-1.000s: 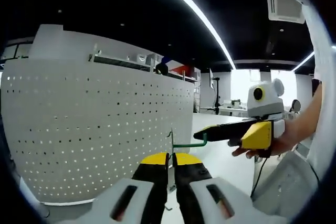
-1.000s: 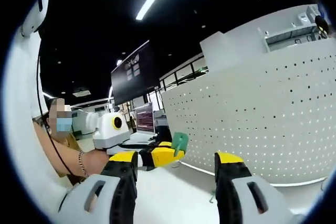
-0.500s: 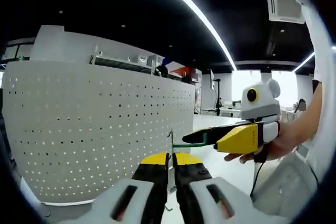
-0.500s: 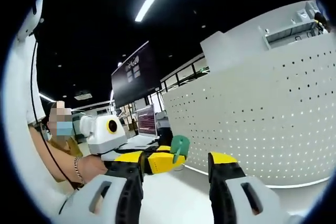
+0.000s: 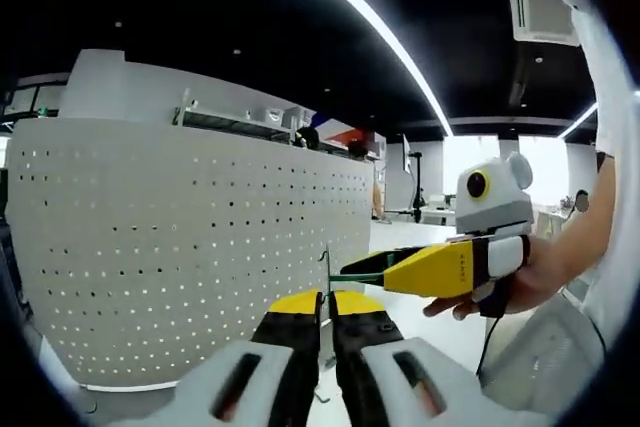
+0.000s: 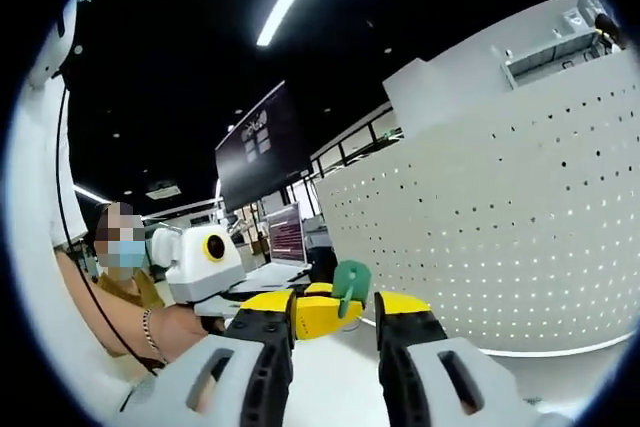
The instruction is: Insert the hook assembly into the mounting plate slot until the hook locks in place.
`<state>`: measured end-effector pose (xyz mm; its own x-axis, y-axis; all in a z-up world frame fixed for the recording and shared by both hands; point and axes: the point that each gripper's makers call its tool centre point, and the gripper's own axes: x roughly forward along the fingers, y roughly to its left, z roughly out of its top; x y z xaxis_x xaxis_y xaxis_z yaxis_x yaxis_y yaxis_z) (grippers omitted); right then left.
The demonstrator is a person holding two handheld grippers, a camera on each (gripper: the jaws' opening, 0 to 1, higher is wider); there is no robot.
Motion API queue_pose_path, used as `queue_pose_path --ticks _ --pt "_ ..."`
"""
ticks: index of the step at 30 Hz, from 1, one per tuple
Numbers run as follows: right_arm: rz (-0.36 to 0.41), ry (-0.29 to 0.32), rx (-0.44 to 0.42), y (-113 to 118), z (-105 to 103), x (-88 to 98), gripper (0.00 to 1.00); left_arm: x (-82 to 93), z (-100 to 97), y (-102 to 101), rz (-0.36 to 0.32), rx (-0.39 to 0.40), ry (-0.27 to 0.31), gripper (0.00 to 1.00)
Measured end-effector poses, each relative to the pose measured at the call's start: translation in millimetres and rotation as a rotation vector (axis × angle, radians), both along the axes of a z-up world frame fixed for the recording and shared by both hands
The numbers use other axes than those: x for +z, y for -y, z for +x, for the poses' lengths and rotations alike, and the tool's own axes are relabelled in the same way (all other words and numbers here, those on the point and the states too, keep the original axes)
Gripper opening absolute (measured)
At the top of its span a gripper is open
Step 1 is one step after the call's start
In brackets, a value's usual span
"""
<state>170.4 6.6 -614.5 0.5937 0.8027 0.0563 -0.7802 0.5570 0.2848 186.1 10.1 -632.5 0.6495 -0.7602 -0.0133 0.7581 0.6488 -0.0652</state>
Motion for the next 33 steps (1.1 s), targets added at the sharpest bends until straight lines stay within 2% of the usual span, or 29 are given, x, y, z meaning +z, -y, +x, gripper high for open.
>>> queue_pose_path --ticks 10,17,33 --pt "0.011 -0.029 0.009 -5.3 1.9 -1.7 0.22 2.2 -2.3 0.6 -0.009 -0.001 0.002 0.03" --pt "0.009 -0.028 -0.003 -6.4 3.0 0.1 0.12 2.2 -2.6 0.5 -0.005 0.007 0.0 0.03" --pt "0.017 -0.041 -0.06 -4.2 8.1 1.5 0.04 5.4 -3.7 0.0 -0.009 0.02 0.008 0.03"
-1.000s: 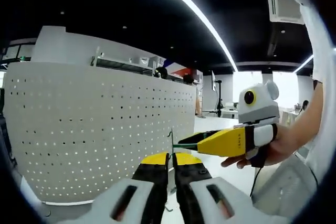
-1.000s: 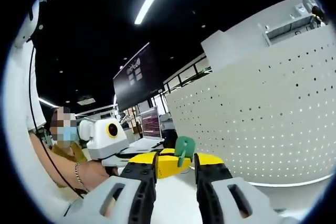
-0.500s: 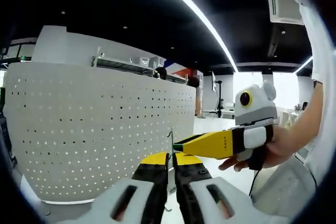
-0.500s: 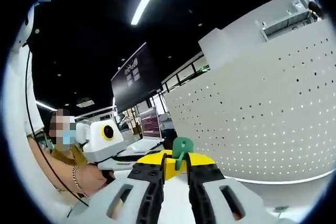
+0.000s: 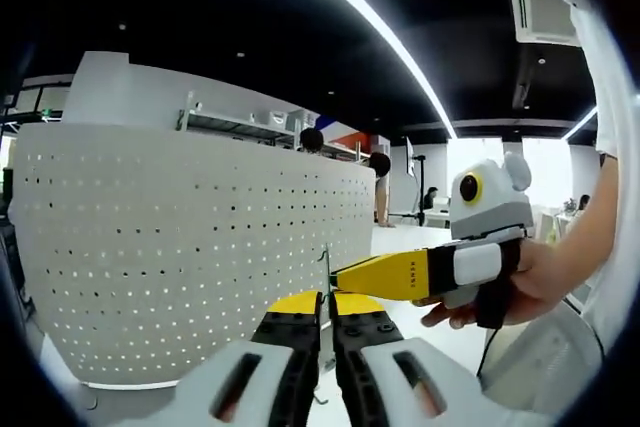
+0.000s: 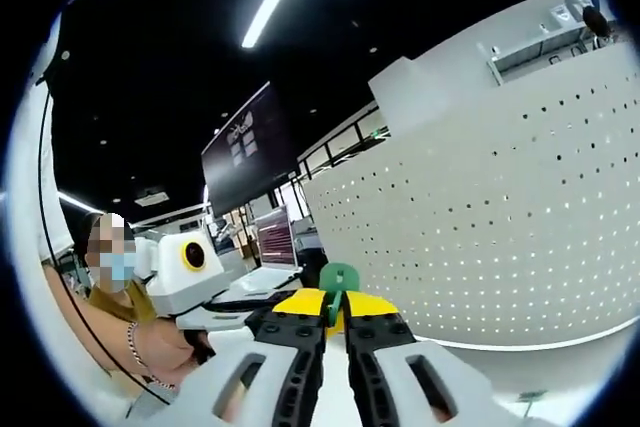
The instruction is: Insert the hook assembly into the mounting plate slot until the hook locks in place.
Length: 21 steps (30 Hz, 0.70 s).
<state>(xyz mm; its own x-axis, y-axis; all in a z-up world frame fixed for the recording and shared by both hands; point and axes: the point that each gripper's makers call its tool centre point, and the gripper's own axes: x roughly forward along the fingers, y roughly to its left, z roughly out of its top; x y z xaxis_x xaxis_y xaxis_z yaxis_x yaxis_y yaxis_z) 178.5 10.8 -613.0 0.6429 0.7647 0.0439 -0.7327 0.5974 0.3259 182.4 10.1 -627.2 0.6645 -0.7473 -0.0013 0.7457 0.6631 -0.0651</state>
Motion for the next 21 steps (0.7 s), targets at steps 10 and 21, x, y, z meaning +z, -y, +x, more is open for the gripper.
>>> queue_pose_path --ticks 10,21 --pt "-0.015 -0.008 -0.028 0.4 2.5 -0.6 0.01 1.4 0.8 -0.1 0.009 0.007 0.007 0.03" --pt "-0.012 -0.016 -0.03 1.0 3.2 -1.7 0.01 -0.4 2.0 -0.4 0.007 0.005 -0.006 0.04"
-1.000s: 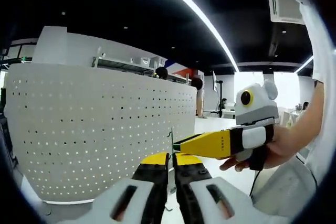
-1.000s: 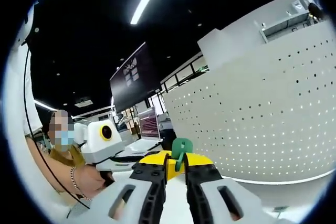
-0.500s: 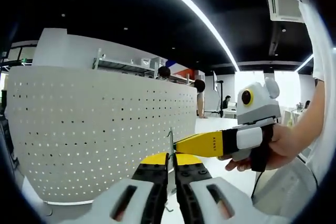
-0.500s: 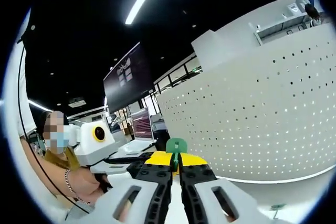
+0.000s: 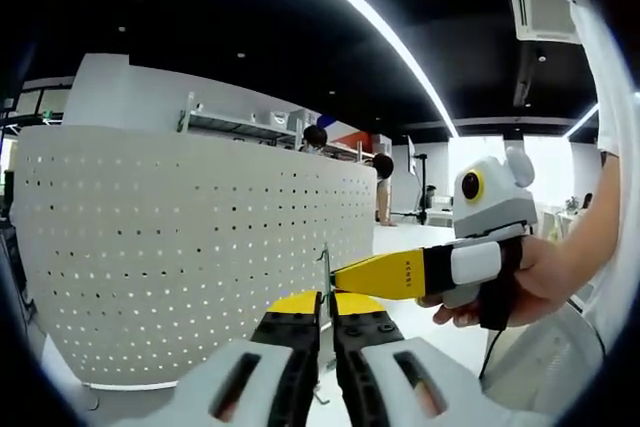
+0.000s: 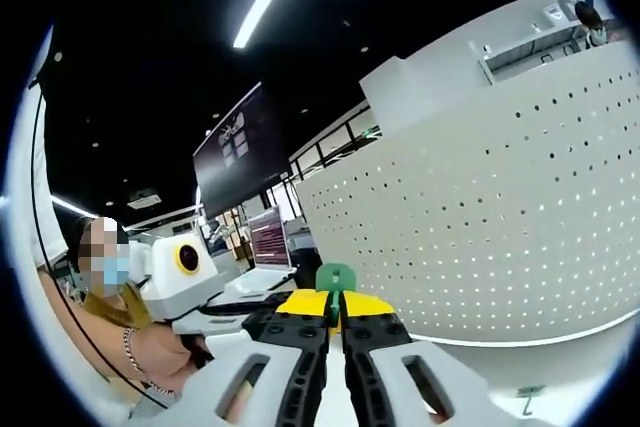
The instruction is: Insert the hook assembly into the mounting plate slot until the hook locks in place.
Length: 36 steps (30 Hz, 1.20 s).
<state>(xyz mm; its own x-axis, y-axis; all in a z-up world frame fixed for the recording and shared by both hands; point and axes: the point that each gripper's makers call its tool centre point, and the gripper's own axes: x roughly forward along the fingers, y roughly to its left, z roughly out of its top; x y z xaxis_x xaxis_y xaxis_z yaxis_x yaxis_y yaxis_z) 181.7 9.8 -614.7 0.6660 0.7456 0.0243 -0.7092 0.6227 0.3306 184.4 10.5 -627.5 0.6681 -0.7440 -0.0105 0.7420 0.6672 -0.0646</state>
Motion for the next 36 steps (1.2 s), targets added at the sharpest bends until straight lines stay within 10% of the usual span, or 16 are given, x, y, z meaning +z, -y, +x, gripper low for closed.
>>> queue_pose_path --ticks 6,23,33,36 --pt "0.003 0.0 -0.001 1.4 -0.3 0.5 0.01 -1.7 -1.4 3.1 0.01 -0.018 -0.012 0.08" --pt "0.005 -0.011 -0.004 4.8 -0.6 -1.7 0.01 -31.0 7.9 -3.6 0.071 0.05 -0.122 0.74" --pt "-0.029 0.006 -0.016 6.0 -0.3 -0.5 0.01 -33.3 7.8 -4.2 0.071 0.05 -0.131 0.75" --pt "-0.216 0.08 -0.128 22.6 8.2 -1.1 0.01 -33.4 7.2 -4.5 0.072 0.05 -0.132 0.74"
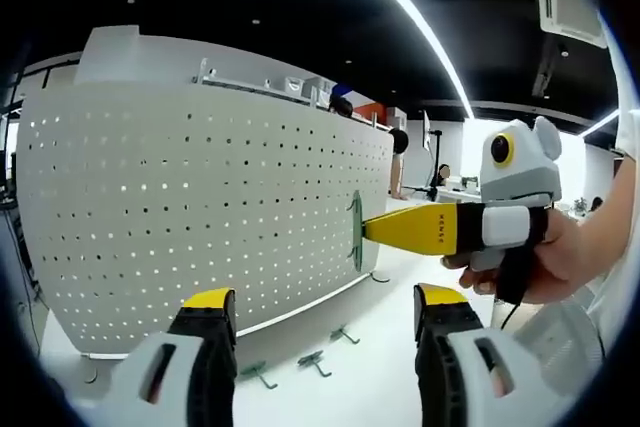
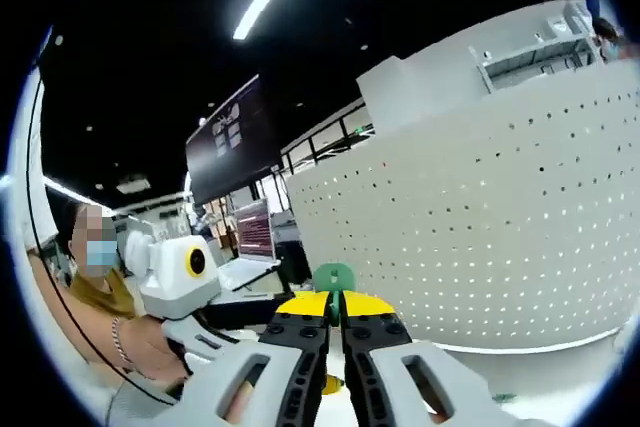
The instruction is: Insert the hook assembly into the mounting plate slot until the hook locks in place.
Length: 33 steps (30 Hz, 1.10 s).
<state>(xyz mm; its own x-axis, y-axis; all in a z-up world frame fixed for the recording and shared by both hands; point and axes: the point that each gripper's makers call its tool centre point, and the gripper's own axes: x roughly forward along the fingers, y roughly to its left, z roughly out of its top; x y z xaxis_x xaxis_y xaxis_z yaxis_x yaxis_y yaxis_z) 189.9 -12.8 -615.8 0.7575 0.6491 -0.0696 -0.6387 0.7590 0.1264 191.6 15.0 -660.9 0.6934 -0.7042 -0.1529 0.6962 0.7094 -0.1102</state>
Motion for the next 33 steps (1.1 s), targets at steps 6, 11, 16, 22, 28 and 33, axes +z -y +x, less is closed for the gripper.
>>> queue_pose_path --ticks 6,11,16,22,28,33 --pt "-0.122 0.069 -0.122 21.7 9.6 5.3 0.01 -5.3 -0.2 -1.7 0.004 0.003 -0.014 0.74" --pt "-0.11 0.066 -0.136 24.5 11.8 7.0 0.01 -8.0 -1.4 -1.8 0.012 0.002 -0.016 0.74" --pt "-0.094 0.053 -0.137 23.5 17.5 7.2 0.01 -10.3 -3.2 -3.3 0.02 0.002 -0.015 0.73" --pt "-0.067 0.045 -0.155 26.4 31.7 15.1 0.01 -17.0 -4.4 -7.3 0.022 0.009 -0.024 0.73" --pt "-0.051 0.047 -0.176 26.8 47.3 24.3 0.01 -24.3 -8.0 -11.0 0.027 0.013 -0.035 0.72" --pt "-0.044 0.053 -0.196 26.7 60.3 32.2 0.01 -28.5 -11.1 -11.2 0.028 0.01 -0.04 0.72"
